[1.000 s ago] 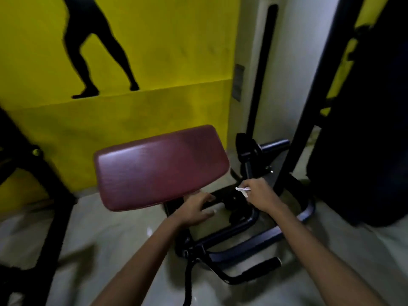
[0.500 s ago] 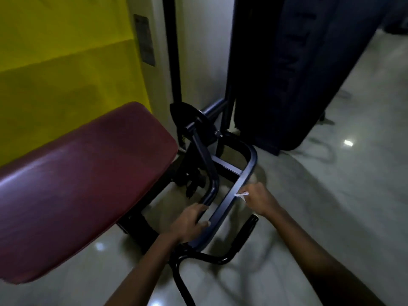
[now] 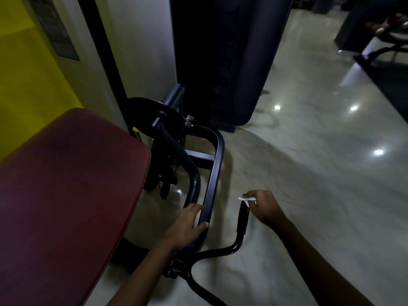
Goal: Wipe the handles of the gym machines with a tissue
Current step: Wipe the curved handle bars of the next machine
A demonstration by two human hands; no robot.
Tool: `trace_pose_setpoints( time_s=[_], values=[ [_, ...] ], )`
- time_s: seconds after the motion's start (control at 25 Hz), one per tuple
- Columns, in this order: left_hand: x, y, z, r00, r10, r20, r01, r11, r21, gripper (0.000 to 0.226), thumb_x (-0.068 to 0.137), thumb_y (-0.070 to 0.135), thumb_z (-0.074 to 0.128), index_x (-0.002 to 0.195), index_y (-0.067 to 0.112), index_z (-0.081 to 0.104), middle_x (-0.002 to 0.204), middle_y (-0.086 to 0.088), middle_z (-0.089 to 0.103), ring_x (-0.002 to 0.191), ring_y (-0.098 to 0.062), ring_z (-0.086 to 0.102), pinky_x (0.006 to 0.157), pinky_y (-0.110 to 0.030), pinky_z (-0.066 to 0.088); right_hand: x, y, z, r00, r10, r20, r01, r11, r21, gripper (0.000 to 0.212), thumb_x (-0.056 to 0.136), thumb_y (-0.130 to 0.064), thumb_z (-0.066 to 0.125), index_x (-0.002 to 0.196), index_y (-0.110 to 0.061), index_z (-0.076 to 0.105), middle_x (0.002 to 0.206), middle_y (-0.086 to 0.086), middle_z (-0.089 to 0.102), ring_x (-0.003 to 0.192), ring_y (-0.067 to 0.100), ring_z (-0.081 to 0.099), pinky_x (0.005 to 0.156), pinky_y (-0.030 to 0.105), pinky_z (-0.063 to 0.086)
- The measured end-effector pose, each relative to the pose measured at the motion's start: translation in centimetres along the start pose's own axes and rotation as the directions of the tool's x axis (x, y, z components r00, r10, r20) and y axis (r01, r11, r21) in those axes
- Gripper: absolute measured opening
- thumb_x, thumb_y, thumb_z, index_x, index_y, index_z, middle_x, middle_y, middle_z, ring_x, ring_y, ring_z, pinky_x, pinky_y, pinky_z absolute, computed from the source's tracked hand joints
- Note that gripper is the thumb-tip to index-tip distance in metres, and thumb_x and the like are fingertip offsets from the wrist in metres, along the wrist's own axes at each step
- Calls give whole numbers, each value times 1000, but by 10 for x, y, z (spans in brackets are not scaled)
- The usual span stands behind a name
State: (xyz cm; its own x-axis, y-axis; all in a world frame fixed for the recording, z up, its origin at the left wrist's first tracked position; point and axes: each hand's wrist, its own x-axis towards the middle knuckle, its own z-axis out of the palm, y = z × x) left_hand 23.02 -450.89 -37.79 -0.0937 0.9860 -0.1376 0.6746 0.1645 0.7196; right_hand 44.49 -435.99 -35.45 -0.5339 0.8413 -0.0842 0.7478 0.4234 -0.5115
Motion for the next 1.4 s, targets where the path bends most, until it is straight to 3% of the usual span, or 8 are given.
trace_pose_setpoints(
  time_s=[0.24,0.32,0.4,0.56,0.84,1.0,1.24,1.4],
  values=[
    [13,-36,25,999,19,-33,-20,999,-34,54,93,26,58,142,15,37,143,0,39,133,-15,36,105,-19,27,-4,24,16,981,70,-180,-55,995,82,51,71,-45,34,57,-2,57,54,12,56,50,24,48,51,25,32],
    [19,-52,38,999,4,-50,-6,1000,-29,59,93,26,59,144,14,33,146,-1,35,136,-16,32,106,-18,23,-6,31,25,961,90,-260,-61,991,118,30,77,-27,55,68,-4,71,63,12,67,56,20,56,54,17,37],
    [26,-65,46,999,-4,-39,3,1000,-27,64,92,27,59,147,12,29,149,-3,31,138,-18,28,106,-17,19,-8,38,36,938,79,-336,-47,994,102,10,76,-6,67,81,-3,75,75,14,72,67,25,66,64,26,46],
    [51,-109,60,998,-43,-40,44,999,10,81,81,48,52,147,8,28,148,-9,34,137,-25,31,106,-20,20,3,49,69,921,61,-385,-35,997,72,7,81,-9,70,85,-5,74,76,12,70,68,26,66,63,33,52],
    [65,-147,68,996,-84,-42,86,996,40,79,82,38,58,147,7,26,150,-11,32,138,-27,30,108,-23,18,8,45,99,849,31,-527,-59,998,-37,18,88,-5,61,103,2,68,105,17,68,92,31,67,81,29,49],
    [75,-170,80,995,-72,-72,74,997,15,78,89,41,53,150,6,20,156,-10,24,144,-24,21,113,-25,14,16,55,124,869,39,-493,-108,988,-113,32,86,-6,59,116,1,64,122,16,63,112,30,61,90,37,51],
    [75,-198,109,996,-22,-86,19,999,-39,70,97,24,51,151,7,10,159,-7,12,145,-14,11,114,-20,8,20,56,139,867,13,-498,-133,969,-206,42,71,11,70,112,3,66,123,17,62,111,31,61,79,39,55],
    [76,-204,112,996,39,-84,-37,999,24,69,99,36,43,150,6,7,159,-6,7,146,-12,6,114,-15,3,24,54,139,887,61,-457,-169,966,-197,40,78,11,63,117,3,62,129,19,58,117,33,57,84,41,54]
  ],
)
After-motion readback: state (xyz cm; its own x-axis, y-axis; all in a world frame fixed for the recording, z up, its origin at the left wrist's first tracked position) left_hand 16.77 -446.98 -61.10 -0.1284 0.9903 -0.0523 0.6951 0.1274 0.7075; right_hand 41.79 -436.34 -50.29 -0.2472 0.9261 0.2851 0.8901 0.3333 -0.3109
